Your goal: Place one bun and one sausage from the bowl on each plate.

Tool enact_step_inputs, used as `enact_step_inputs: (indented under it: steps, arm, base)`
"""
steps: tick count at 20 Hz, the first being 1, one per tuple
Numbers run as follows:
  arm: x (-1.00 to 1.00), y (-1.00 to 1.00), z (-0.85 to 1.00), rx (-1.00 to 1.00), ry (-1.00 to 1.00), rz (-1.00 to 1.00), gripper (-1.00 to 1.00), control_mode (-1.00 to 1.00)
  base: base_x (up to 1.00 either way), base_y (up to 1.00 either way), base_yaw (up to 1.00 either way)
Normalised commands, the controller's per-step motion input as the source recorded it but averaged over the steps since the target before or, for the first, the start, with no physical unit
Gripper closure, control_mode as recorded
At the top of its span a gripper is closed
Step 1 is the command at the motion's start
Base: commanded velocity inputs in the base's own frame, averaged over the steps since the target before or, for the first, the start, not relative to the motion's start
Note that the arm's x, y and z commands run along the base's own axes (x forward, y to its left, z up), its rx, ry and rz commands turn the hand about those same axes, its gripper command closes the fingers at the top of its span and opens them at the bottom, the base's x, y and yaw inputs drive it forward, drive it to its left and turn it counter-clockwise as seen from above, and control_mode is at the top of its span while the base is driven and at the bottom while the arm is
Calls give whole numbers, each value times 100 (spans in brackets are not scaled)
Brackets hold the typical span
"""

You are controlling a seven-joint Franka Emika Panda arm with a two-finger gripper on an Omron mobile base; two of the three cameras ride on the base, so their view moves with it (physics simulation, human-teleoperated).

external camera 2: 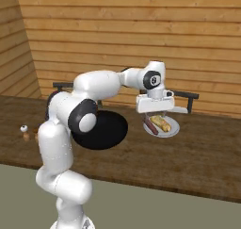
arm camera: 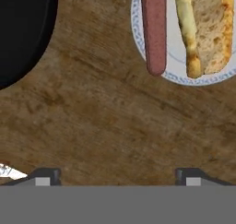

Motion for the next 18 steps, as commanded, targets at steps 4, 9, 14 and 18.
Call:
enact_step_inputs:
  steps: [4, 9, 14, 18]
  arm:
    - [-100, 21, 41, 0, -16, -13, -100, -100]
    - [-85, 55, 32, 0, -18, -15, -100, -100]
    - [-66, 68, 58, 0, -20, -17, -100, -100]
    - [-29, 81, 94, -5, -29, -10, -100, -100]
  base:
    - [0, 0, 0]
    - [0, 0, 0]
    - [0, 0, 0]
    - [0, 0, 0]
